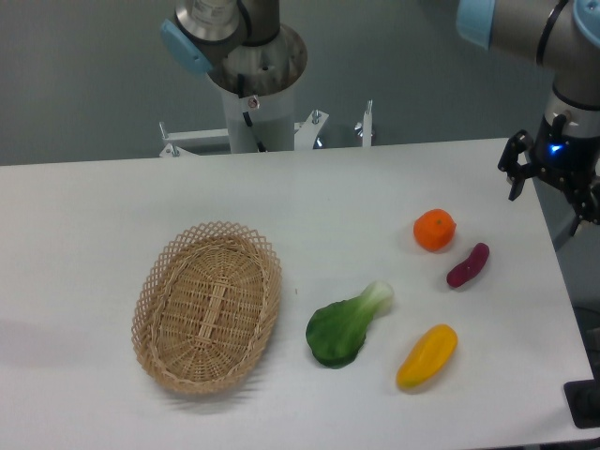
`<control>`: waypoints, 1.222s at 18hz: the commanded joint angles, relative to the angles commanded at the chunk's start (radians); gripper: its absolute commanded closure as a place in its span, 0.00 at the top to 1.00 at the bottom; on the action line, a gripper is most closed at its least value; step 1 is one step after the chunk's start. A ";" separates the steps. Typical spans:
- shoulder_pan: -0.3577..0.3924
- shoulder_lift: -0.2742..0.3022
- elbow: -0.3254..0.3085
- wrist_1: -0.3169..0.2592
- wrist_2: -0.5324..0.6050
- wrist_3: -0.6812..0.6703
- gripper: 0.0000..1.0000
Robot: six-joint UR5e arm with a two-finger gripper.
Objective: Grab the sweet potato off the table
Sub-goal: 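Move the open gripper over the purple sweet potato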
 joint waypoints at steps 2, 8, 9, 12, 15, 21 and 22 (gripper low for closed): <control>0.000 -0.008 -0.005 0.014 -0.003 -0.003 1.00; 0.002 -0.012 -0.049 0.020 -0.003 -0.029 1.00; 0.000 -0.011 -0.072 0.023 -0.003 -0.046 1.00; -0.002 -0.018 -0.126 0.076 0.002 -0.119 1.00; -0.014 -0.034 -0.166 0.098 0.008 -0.132 1.00; -0.017 -0.094 -0.259 0.216 0.047 -0.132 1.00; -0.018 -0.103 -0.288 0.280 0.101 -0.130 1.00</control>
